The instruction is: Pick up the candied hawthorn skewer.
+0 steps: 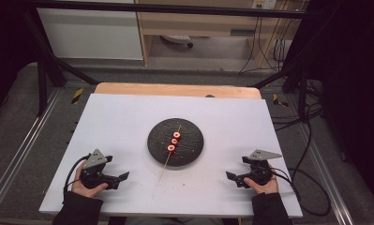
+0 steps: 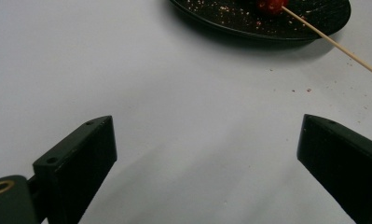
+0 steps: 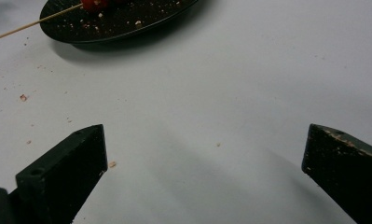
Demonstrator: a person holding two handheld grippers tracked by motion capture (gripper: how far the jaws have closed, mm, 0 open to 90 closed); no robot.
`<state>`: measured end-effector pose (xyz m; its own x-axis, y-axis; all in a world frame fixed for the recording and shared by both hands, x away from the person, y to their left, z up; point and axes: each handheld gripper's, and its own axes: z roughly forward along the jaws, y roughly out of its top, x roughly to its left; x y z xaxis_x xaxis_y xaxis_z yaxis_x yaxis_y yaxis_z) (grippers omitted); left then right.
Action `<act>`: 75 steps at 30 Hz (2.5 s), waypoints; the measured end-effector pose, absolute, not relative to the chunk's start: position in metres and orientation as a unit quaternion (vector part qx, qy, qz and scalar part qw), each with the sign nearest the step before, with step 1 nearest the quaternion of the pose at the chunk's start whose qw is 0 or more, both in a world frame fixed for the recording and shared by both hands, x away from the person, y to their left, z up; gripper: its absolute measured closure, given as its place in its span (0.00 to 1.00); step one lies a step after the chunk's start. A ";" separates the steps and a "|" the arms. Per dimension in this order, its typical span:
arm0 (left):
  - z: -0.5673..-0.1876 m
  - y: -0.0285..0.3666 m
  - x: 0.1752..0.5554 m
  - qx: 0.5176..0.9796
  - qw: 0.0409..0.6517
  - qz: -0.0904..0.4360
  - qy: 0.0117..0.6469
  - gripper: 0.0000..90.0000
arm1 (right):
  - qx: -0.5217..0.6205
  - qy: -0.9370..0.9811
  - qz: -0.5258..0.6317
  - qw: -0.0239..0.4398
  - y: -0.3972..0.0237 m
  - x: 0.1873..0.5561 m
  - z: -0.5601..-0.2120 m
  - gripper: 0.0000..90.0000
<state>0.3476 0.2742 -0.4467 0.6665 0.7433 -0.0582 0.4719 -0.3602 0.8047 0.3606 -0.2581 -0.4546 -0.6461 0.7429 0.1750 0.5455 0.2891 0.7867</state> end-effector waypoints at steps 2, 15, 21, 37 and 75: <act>-0.447 0.274 0.348 0.808 0.423 0.161 0.377 0.05 | 0.405 0.795 0.438 0.113 -0.258 0.361 -0.454 0.01; -0.444 0.265 0.346 0.811 0.423 0.162 0.371 0.05 | 0.408 0.794 0.437 0.114 -0.257 0.361 -0.455 0.01; -0.442 0.258 0.345 0.812 0.423 0.160 0.369 0.05 | 0.406 0.793 0.438 0.116 -0.257 0.361 -0.455 0.01; -0.436 0.225 0.343 0.814 0.420 0.150 0.371 0.06 | 0.404 0.794 0.440 0.117 -0.256 0.361 -0.454 0.01; -0.432 0.126 0.348 0.838 0.340 0.109 0.412 0.77 | 0.406 0.796 0.433 0.116 -0.253 0.361 -0.454 0.01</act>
